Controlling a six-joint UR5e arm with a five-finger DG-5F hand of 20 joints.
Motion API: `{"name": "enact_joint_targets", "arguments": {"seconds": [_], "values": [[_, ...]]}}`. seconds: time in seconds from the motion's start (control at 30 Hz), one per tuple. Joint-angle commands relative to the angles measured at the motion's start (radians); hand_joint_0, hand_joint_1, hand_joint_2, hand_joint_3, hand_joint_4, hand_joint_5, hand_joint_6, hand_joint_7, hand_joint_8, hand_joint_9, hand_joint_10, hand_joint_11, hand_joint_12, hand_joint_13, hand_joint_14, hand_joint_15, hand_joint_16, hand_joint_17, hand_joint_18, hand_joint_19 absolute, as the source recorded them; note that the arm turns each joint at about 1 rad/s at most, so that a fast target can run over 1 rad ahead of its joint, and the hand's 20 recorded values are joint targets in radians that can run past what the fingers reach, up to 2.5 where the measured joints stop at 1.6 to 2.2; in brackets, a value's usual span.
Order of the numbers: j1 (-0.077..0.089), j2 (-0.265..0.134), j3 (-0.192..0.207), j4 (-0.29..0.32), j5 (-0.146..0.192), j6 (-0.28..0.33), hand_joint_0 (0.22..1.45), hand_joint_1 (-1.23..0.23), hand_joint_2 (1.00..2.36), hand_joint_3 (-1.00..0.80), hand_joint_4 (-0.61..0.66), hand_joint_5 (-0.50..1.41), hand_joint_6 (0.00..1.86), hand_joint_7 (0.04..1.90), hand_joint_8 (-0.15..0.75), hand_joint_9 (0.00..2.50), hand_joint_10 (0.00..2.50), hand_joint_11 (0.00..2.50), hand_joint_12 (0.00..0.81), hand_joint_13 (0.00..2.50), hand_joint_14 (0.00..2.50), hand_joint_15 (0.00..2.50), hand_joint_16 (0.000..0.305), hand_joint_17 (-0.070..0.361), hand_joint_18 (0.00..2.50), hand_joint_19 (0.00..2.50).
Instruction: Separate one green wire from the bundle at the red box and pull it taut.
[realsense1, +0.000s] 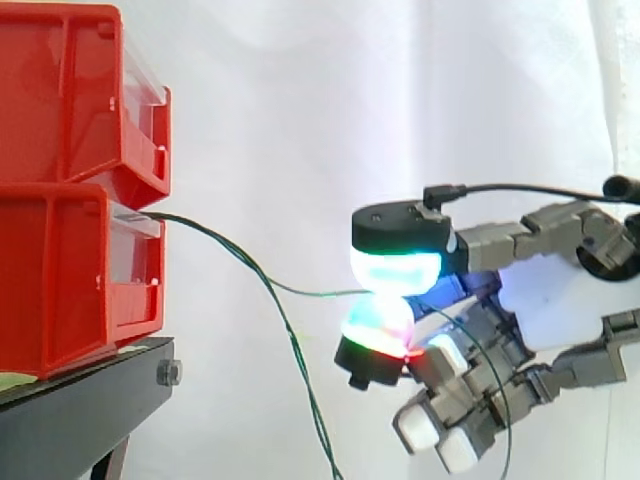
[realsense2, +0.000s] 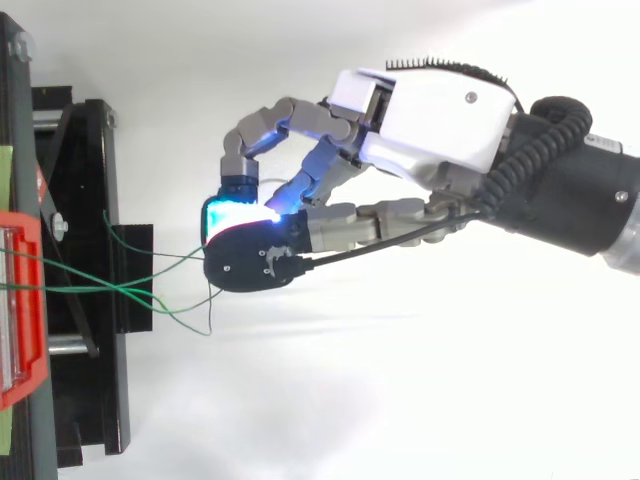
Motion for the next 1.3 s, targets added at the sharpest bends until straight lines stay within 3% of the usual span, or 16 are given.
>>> {"name": "enact_joint_targets", "arguments": {"seconds": [0.0, 0.03, 0.23, 1.27], "values": [[0.003, 0.000, -0.041, 0.074, 0.000, 0.002, 0.61, -0.78, 1.02, -0.02, -0.04, -0.12, 0.90, 1.21, 0.297, 1.06, 0.02, 0.96, 0.401, 0.83, 0.02, 0.55, 0.054, 0.121, 0.77, 0.50], [0.003, 0.000, -0.055, 0.114, 0.000, 0.002, 0.61, -0.78, 1.01, -0.02, -0.04, -0.12, 0.90, 1.21, 0.299, 1.06, 0.02, 0.96, 0.401, 0.83, 0.02, 0.55, 0.054, 0.121, 0.77, 0.50], [0.008, 0.000, -0.064, 0.174, 0.000, -0.006, 0.61, -0.78, 1.01, -0.02, -0.05, -0.12, 0.90, 1.20, 0.298, 1.05, 0.02, 0.96, 0.402, 0.82, 0.02, 0.55, 0.054, 0.122, 0.75, 0.51], [0.013, 0.000, -0.066, 0.172, 0.003, -0.010, 0.61, -0.78, 1.01, -0.03, -0.04, -0.12, 0.90, 1.20, 0.307, 1.06, 0.02, 0.96, 0.407, 0.82, 0.02, 0.56, 0.056, 0.125, 0.75, 0.51]]}}
